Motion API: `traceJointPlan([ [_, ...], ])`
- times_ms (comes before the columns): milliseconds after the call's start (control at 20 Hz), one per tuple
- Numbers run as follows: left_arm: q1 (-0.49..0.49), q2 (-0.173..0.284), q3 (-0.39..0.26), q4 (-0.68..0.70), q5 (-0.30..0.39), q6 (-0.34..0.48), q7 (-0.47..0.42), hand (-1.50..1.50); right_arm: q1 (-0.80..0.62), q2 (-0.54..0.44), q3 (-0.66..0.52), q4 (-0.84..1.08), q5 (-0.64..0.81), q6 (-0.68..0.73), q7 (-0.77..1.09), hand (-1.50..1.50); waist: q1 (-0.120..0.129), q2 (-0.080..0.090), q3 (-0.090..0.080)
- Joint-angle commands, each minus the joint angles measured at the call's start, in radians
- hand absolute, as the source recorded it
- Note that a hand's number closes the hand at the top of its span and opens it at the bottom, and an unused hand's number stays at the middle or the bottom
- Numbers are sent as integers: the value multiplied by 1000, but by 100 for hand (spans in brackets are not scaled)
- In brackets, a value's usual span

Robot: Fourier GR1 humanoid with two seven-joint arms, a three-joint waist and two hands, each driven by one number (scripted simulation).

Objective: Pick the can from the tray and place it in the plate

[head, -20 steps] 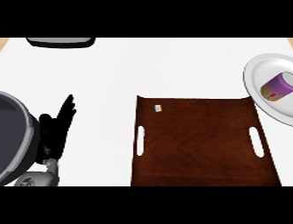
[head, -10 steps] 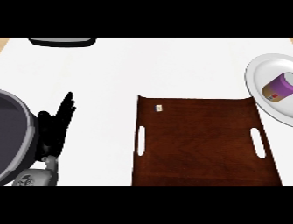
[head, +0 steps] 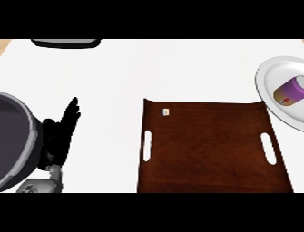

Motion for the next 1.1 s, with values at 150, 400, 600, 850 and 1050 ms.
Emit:
traceJointPlan([
  [150, 10, -23, -11, -9, -3, 7, 3, 0, 8, 10, 27, -3, 22, -15, -40, -150, 8, 1, 0],
  [400, -12, 7, 14, 24, 3, -18, -28, 0, 37, 12, 16, 13, 10, -41, -66, -150, 12, 7, 1],
  [600, 3, 23, 37, 3, 36, -43, 4, 0, 27, -22, 12, 14, 5, -45, -45, -150, 8, 2, 0],
  [850, -49, 1, 17, 9, 17, -29, 24, 0, 38, -40, 15, 26, 11, -66, -34, -150, 15, 9, 3],
  [1050, -1, -19, -7, 30, -18, -4, -19, 0, 68, -33, 14, 33, 10, -80, -54, -150, 12, 7, 2],
])
